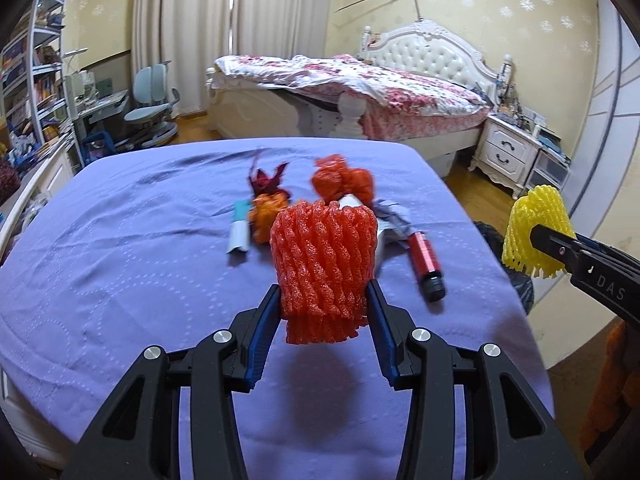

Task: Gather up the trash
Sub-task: 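Carry both foam nets over the black bin and open both grippers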

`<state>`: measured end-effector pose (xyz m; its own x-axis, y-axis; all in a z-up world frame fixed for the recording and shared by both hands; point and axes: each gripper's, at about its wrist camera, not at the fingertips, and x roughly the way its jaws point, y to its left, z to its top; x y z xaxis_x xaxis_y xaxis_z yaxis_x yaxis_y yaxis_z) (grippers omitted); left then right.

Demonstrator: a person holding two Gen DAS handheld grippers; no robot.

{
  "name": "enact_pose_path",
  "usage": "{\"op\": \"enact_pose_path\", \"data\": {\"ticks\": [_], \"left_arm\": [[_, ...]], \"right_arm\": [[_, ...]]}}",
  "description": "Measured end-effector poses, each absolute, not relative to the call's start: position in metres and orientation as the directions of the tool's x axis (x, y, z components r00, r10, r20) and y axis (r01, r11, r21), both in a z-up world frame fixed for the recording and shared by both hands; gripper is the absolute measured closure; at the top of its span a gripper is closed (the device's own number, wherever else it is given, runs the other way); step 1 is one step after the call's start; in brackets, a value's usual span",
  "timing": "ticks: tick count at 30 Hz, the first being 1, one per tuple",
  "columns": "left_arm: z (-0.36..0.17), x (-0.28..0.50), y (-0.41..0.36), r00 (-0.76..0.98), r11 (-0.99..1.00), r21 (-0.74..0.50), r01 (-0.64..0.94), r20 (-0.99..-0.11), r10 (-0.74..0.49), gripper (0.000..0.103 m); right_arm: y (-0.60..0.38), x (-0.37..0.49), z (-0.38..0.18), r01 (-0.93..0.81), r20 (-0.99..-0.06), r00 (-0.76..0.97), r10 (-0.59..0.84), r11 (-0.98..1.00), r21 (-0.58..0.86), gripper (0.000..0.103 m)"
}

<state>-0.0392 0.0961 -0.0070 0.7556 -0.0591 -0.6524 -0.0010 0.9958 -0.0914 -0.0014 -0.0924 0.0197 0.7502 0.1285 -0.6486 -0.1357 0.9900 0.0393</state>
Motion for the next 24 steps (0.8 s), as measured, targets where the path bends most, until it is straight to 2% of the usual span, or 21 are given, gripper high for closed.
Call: {"op": "enact_pose_path", "data": {"ticks": [5, 14, 24], "left_arm": [[0.0, -0.025, 0.06, 0.761, 0.993, -0.091, 0.073, -0.638, -0.115, 0.059], [-0.004, 0.017, -0.01, 0.732, 0.975, -0.095, 0.199, -0.647, -0.213, 0.058], [-0.021, 0.065, -0.059, 0.697, 0.968, -0.065, 0.244, -0.682, -0.222, 0.058]], "right_arm": [[-0.122, 0.006, 0.018, -0.07, -0.642, 0.765, 0.055, 0.998, 0.003, 0.06], [-0.175, 0.033, -0.003, 0.021, -0.667, 0.745, 0.009, 0.999, 0.037, 0.06], [-0.216, 0.069, -0.028, 0.067, -0.685, 0.728, -0.02, 0.997, 0.043, 0.06]]}}
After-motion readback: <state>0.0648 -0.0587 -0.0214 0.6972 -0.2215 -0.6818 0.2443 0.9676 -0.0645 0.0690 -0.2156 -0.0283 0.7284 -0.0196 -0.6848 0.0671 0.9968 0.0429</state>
